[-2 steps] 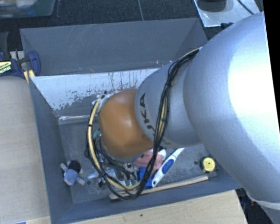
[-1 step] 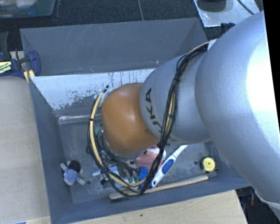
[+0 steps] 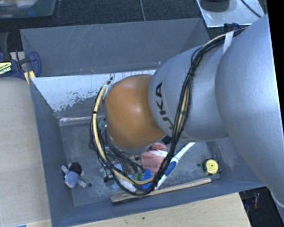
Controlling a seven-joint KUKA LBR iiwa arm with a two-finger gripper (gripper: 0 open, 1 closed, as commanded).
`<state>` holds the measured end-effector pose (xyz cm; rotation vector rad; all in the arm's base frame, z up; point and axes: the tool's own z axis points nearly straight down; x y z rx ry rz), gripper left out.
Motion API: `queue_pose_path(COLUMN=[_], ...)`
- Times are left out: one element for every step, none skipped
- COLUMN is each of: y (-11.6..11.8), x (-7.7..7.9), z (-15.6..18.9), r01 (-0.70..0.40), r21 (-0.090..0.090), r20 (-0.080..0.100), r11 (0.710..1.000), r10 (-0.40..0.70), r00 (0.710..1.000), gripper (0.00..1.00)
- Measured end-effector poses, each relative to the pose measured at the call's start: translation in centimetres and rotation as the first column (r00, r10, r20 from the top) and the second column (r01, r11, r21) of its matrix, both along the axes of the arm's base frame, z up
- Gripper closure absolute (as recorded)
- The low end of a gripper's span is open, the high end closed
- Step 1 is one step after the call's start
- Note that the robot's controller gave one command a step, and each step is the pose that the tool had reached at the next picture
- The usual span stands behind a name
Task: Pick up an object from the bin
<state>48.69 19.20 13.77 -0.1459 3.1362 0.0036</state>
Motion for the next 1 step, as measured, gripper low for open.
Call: queue_pose_path(y=[0.03], x=[0.14], z=[2.61], r01=[0.001], r21=[0.003], r20=[0.007], r11=[1.000], r10=[-0.001], r00=[1.000], gripper=[1.00])
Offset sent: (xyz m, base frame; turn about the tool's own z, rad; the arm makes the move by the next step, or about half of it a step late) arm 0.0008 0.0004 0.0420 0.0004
